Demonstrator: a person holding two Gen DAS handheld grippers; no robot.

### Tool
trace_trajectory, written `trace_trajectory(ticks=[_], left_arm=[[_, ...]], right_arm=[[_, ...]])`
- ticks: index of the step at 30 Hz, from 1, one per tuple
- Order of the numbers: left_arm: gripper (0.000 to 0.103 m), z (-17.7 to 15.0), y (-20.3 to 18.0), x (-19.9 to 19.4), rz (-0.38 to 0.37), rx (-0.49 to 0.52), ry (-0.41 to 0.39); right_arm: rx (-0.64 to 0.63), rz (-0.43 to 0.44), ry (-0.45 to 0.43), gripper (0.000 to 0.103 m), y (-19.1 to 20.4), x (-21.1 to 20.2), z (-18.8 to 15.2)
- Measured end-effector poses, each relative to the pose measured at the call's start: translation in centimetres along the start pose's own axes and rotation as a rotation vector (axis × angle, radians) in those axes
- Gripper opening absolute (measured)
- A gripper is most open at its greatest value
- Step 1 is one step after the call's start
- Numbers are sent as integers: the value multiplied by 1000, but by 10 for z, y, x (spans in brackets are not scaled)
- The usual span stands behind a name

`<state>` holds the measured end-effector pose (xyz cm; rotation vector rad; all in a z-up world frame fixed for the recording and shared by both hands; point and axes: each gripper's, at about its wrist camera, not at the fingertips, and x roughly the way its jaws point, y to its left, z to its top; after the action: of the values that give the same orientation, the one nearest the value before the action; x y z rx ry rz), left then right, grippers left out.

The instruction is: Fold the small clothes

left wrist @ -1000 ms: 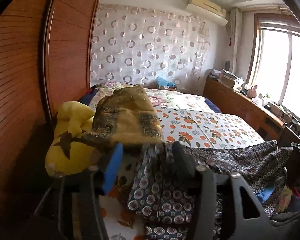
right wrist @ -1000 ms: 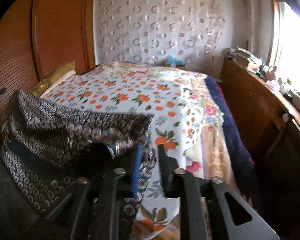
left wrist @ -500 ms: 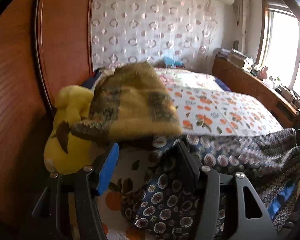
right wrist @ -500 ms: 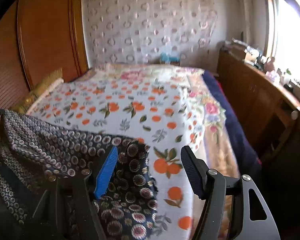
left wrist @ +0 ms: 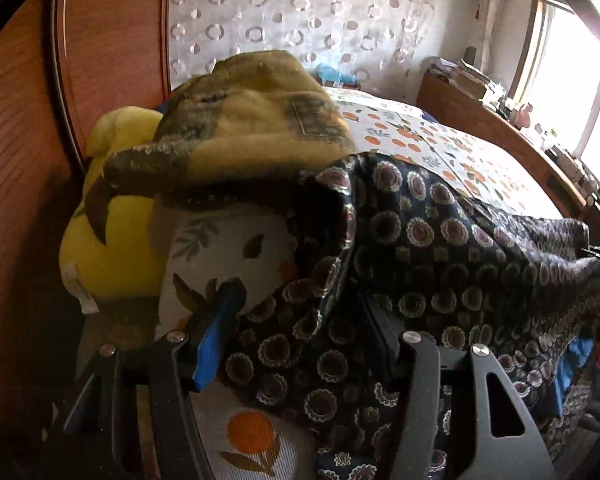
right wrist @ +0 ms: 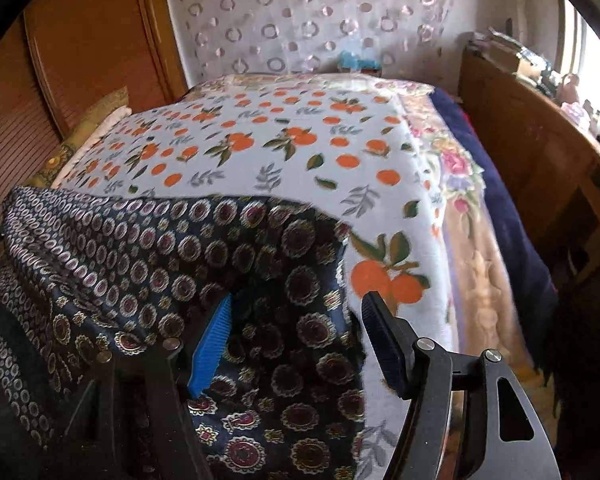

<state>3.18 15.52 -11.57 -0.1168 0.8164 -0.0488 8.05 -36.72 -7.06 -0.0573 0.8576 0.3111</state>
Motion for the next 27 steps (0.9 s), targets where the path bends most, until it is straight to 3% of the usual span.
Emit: trace_trajectory(ticks=[2,7,10,11,12,16,22,27], left_arm=[[59,1,-1,-1,-1,6,4],[39,2,-8,-1,-39,7,5],[23,0,-18,-3,-58,23,10],[9,-1,-21,-3,-63,32,11],[3,-1,-24,-4,-87,45,13],[3,1,-37,-27,-105,59,-96],[2,37,-53,-66,-112,71,-254],[2,74,-65,-72,-119,109,-306]], right_arm=[[-15,0,4,68,2,4,-2],[-42,-2,8,67,3,6,-3],[-73,-1,4,46,8,5,-6],[-85,4,3,30,11,5,-6],[-101,19,0,12,14,4,-7],[-136,24,-44,6,27,-3,-12],[-134,17,-209,5,35,-42,4],[-168,-21,-293,5,43,-63,37]])
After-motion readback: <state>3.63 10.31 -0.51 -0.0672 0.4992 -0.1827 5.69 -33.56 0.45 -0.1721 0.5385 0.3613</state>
